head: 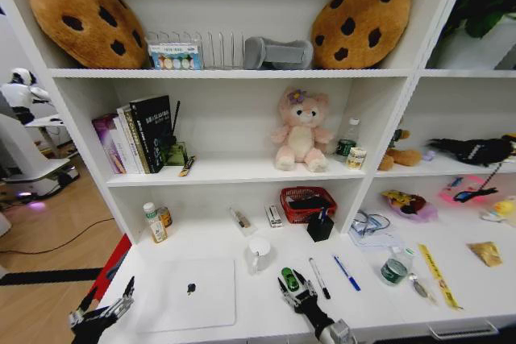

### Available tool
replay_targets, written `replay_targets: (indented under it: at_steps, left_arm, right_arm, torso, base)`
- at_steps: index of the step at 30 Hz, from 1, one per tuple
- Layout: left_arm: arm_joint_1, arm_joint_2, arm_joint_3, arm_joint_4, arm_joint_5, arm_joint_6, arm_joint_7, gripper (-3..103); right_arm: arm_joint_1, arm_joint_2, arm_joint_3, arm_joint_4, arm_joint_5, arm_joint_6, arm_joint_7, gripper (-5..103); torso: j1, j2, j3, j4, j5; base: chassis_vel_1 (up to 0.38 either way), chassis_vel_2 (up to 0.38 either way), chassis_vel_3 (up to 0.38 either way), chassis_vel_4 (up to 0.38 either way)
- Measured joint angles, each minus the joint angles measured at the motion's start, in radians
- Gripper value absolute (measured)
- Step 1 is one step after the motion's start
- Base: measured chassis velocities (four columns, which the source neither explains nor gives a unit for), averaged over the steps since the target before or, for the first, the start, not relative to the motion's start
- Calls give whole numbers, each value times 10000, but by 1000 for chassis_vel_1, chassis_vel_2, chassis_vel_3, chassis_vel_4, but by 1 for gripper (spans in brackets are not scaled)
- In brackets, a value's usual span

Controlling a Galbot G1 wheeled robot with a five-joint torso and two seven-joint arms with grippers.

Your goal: Organize the objects on the table.

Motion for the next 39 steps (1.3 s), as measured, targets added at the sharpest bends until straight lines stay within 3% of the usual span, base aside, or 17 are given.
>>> replay_targets:
  at_steps: [2,4,15,26,29,31,32,35,39]
  left_arm:
    - [8,43,88,-69,102,-12,2,100]
    - [8,57,142,-89,196,10,-20,100]
    - [9,70,180,-103,267,69,-63,100]
    - [14,71,180,-104,267,80,-76,100]
    - [14,71,179,-104,266,83,-77,100]
    - [14,71,177,-103,264,88,-77,100]
    - [14,71,177,-103,264,88,-77,100]
    - [14,71,175,-101,261,91,-75,100]
    - [14,71,175,-100,260,92,-73,100]
  right_arm:
    - [-64,-17,101,50,14,-7,3,40]
    - [-97,-50,150,61,20,-4,5,37]
    - [-548,-84,579,525,26,34,1,37]
    - [-2168,-489,2242,3909,690,-25,-75,37]
    - [-2159,-788,2516,4872,1208,-375,72,37]
    - [-807,-1617,2393,5694,2829,-1471,483,37]
    - [-807,-1617,2393,5694,2829,-1471,483,37]
    - [938,-2590,2182,5624,4016,-2040,760,37]
    - [2167,-3107,1936,5395,4815,-2326,868,37]
  torso:
    - [0,-1,0,0,1]
    - [0,-1,0,0,1]
    - [0,-1,0,1,1]
    - [0,0,0,-1,-2]
    - [0,0,0,0,-2]
    - [0,0,0,0,2]
    - [0,0,0,0,2]
    - [2,0,0,1,2]
    - [3,-1,1,3,1]
  base:
    - [0,0,0,0]
    - [0,0,0,0]
    - [0,0,0,0]
    - [0,0,0,0]
    - [0,0,0,0]
    - [0,0,0,0]
    - [0,0,0,0]
    - [0,0,0,0]
    - [0,0,0,0]
